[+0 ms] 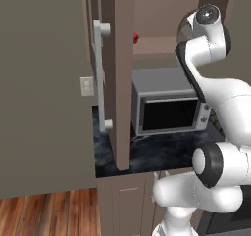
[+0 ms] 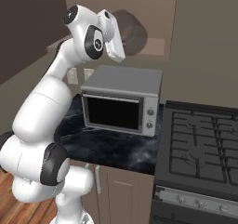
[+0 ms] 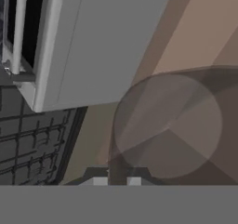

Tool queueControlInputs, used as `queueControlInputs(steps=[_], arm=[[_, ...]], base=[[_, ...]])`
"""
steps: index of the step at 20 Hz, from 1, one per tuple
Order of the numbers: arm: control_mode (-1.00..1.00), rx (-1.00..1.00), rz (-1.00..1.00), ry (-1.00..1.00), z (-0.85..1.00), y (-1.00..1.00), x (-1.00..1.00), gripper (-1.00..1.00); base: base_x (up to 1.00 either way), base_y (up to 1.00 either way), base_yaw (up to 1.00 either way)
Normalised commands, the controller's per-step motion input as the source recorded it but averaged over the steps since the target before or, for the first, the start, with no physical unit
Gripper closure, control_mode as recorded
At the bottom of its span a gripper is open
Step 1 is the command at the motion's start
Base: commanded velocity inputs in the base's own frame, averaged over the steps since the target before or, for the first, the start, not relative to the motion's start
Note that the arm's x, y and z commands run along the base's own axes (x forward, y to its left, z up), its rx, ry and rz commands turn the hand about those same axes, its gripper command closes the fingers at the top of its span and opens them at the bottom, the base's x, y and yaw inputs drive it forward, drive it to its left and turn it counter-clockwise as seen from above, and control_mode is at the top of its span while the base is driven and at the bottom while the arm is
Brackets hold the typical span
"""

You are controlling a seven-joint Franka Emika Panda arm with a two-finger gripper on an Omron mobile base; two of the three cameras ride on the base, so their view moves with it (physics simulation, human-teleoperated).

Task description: Pick the candle and jar from the dining table and place them in the open cabinet. Close the cabinet after placing the objects.

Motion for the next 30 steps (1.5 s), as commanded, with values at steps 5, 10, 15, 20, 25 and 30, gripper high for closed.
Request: queueControlInputs(steps=[5,10,15,20,25,30], arm=[[-1.00,0.00,0.01,0.04,-0.11,-0.12,0.55,1.00],[-1.00,0.00,0.03,0.06,-0.19,-0.09,0.56,1.00],[-1.00,0.00,0.04,0.04,-0.15,-0.09,0.43,1.00],[-1.00,0.00,0.03,0.01,-0.08,-0.11,0.27,1.00],[-1.00,0.00,0.01,0.00,-0.03,-0.07,0.20,1.00],[-1.00,0.00,0.01,0.00,-0.01,-0.02,0.28,1.00]], base=[[0.00,0.00,0.00],[0.00,0.00,0.00],[0.00,0.00,0.00],[0.00,0.00,0.00],[0.00,0.00,0.00],[0.00,0.00,0.00]])
